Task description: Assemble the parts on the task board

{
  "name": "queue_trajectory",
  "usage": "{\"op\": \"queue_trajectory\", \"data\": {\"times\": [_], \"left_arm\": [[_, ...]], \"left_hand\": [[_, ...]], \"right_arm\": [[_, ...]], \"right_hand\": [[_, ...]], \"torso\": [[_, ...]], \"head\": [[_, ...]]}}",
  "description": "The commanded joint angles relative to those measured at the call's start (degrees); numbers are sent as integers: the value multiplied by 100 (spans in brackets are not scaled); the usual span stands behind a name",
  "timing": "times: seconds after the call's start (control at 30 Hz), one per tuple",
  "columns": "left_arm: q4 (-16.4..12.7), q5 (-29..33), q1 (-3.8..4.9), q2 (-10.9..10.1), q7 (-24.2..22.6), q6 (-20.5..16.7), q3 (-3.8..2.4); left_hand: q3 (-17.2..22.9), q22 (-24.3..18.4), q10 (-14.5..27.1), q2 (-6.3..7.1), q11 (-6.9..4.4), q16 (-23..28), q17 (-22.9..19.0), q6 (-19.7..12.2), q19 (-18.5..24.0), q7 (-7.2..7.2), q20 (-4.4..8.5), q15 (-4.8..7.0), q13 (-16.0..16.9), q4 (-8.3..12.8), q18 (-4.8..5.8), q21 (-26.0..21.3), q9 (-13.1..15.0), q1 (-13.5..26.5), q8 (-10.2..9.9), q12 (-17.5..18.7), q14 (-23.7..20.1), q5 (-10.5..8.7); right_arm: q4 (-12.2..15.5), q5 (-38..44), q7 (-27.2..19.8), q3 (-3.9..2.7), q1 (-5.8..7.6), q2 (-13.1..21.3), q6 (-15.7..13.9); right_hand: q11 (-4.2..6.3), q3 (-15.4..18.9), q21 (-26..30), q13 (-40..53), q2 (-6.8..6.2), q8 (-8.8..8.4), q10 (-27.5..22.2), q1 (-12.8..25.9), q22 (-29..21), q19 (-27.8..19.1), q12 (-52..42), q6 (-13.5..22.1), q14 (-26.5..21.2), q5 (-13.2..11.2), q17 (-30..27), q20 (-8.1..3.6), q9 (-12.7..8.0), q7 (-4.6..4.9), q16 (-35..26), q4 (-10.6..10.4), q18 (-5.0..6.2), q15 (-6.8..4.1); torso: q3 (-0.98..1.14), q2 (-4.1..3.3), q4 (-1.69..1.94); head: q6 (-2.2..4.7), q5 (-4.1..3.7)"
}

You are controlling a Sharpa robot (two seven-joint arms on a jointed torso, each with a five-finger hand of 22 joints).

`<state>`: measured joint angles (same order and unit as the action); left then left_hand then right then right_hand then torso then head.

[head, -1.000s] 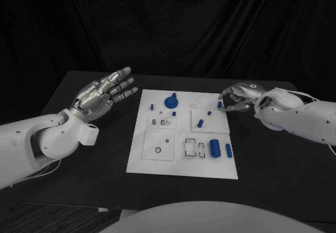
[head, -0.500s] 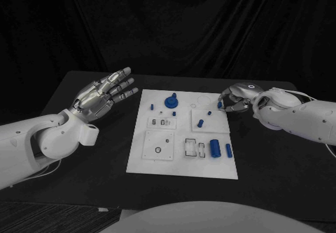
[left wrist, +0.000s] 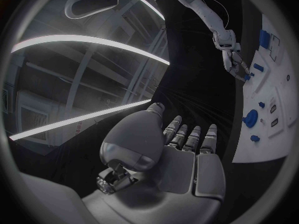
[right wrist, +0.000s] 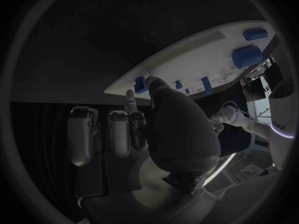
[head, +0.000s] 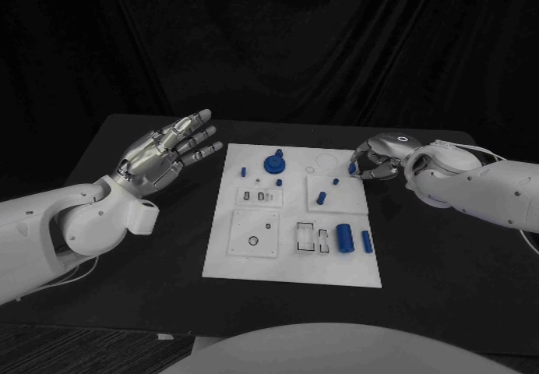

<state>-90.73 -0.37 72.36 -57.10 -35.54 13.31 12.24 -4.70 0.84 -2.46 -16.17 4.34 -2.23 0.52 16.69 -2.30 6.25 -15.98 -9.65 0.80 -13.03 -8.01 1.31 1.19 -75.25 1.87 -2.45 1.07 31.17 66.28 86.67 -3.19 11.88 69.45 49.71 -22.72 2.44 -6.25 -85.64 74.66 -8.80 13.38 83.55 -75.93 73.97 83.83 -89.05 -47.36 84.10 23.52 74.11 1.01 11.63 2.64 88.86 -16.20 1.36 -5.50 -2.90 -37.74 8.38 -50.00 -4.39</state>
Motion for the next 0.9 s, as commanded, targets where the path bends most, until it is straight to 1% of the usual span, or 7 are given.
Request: {"op": "queue_trajectory", "data": {"times": [0.03, 0.2, 0.43, 0.57, 0.67, 0.77, 0.9], "left_arm": [[-9, -2, -9, 10, -15, 114, -6], [-3, -2, -11, 9, 0, 123, -6], [8, -2, -13, 15, 19, 139, -6], [13, -2, -15, 18, 24, 144, -6], [16, -2, -15, 18, 28, 146, -6], [20, -2, -16, 17, 35, 147, -6], [23, -2, -19, 16, 47, 154, -6]], "left_hand": [[264, 31, 9, 13, 51, -124, 48, 38, -18, -2, -18, -51, 44, 34, -203, 76, 107, -53, 65, -127, 44, 98], [264, 31, 9, 13, 51, -124, 48, 38, -18, -2, -18, -51, 44, 34, -203, 76, 107, -53, 65, -127, 44, 98], [266, 32, 10, 18, 54, -125, 48, 38, -20, 0, -19, -51, 43, 35, -203, 78, 107, -52, 66, -127, 43, 98], [266, 32, 10, 18, 54, -125, 48, 38, -20, 0, -19, -51, 43, 35, -203, 78, 107, -52, 66, -127, 43, 98], [266, 32, 10, 18, 54, -125, 48, 38, -20, 0, -19, -51, 43, 35, -203, 78, 107, -52, 66, -127, 43, 98], [267, 32, 11, 22, 56, -125, 47, 37, -20, 1, -19, -51, 43, 37, -203, 78, 107, -52, 66, -128, 43, 98], [267, 32, 11, 22, 56, -125, 47, 37, -20, 1, -19, -51, 43, 37, -203, 78, 107, -52, 66, -128, 43, 98]], "right_arm": [[-20, 8, 152, -2, -17, -17, 55], [-33, 8, 157, -2, -17, -42, 41], [-63, 8, 150, -2, -19, -78, 18], [-72, 8, 147, -2, -19, -90, 17], [-75, 8, 146, -2, -20, -95, 19], [-77, 8, 147, -2, -21, -97, 12], [-73, 8, 146, -2, -21, -94, -4]], "right_hand": [[-26, -126, 42, 1534, 66, 128, 645, -133, 1401, 342, -95, -93, 590, 93, 1589, -20, 77, 14, 114, -18, 5, -12], [-30, -135, 53, 1534, 80, 150, 645, -145, 1398, 337, -95, -139, 590, 98, 1589, -15, 87, 17, 114, -17, 8, -8], [-32, -138, 68, 1534, 89, 162, 645, -148, 1392, 330, -95, -164, 590, 97, 1589, -13, 93, 19, 114, -18, 12, -6], [-33, -136, 79, 1534, 87, 164, 645, -146, 1387, 323, -95, -168, 590, 91, 1589, -12, 94, 20, 114, -19, 15, -5], [-33, -149, 84, 1534, 114, 205, 645, -160, 1386, 323, -95, -247, 590, 99, 1589, -7, 117, 16, 114, -14, 16, -3], [-23, -172, 104, 1534, 158, 258, 645, -175, 1380, 315, -95, -333, 590, 176, 1589, -6, 157, 1, 114, -9, 21, -6], [4, -203, 128, 1534, 221, 407, 645, -206, 1373, 307, -95, -537, 590, 371, 1589, -22, 275, -31, 114, 20, 26, -26]], "torso": [[-2, 0, 6], [-4, -1, 5], [0, 0, -1], [1, 0, 1], [0, 1, 1], [0, 1, 5], [-2, 0, 6]], "head": [[0, -10], [0, -11], [0, -9], [0, -6], [0, -5], [0, -6], [0, -8]]}}
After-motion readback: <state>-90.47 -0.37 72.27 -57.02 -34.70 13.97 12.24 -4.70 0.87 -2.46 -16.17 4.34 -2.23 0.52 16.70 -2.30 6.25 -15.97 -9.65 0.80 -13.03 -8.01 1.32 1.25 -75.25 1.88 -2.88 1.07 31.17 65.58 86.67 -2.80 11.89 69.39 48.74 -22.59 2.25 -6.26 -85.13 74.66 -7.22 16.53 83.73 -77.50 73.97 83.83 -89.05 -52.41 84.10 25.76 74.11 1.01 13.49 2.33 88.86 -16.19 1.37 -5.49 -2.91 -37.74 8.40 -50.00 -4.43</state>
